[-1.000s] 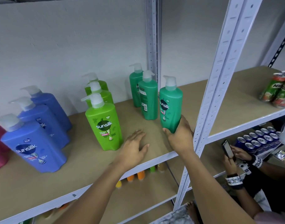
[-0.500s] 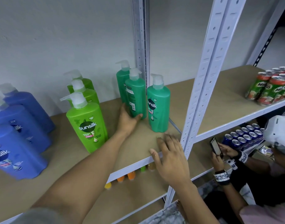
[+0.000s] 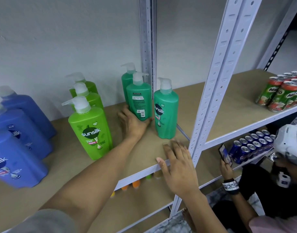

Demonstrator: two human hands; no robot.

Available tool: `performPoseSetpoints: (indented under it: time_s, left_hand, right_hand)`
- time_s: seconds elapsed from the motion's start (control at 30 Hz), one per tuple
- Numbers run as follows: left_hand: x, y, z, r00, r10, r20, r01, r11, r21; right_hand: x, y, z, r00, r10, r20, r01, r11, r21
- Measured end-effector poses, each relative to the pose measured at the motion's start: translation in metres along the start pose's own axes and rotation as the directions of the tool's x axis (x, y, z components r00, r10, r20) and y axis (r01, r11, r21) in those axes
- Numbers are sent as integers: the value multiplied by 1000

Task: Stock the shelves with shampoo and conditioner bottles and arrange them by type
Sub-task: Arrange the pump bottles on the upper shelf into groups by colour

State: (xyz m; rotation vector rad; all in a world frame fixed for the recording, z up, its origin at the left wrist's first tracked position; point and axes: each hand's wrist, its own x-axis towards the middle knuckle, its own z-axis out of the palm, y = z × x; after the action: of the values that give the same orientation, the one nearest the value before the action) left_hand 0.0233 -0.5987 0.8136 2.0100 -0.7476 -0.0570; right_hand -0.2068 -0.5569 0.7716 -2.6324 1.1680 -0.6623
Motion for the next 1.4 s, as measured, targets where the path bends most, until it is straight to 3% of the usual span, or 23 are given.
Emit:
performPoseSetpoints:
  time_s: [0.13,0.27,0.37,0.63,0.77,0.93,1.13,1.4]
  left_hand:
    - [-11,14,6,994,-14,-106,25,995,99]
    - [-13,28,15,979,-114,-169,126,990,60]
    - [-10,26,16,977,-97,-188,102,995,15]
    - [3,1,-1,998,-57,-13,50,949,-312]
    - [5,-4,-4,999,-42,31,51,924,-380]
    - [5,0,5,998,-43,-36,33,971,-239]
    - [10,-1,5,991,-24,-134,-2,982,-190]
    - [17,-8,-3,998,-51,47,64,943,-328]
  right_hand:
    - [0,-1,0,1000,-3,-10,3,1000,2]
    - [0,-1,0,1000,-1,2,1,1000,-2]
    - [-1,0,0,1000,-2,4,2,1000,1]
    - [-1,0,-1,1000,0,0,0,1000,10]
    - [-2,-2,0,1000,8,-11,-8,1000,10]
    - [-2,-1,0,1000,5,-1,-5,1000,8]
    - [-2,-1,0,1000,7,5,-7,1000,7]
    - [-3,0,1,1000,6,7,-6,1000,10]
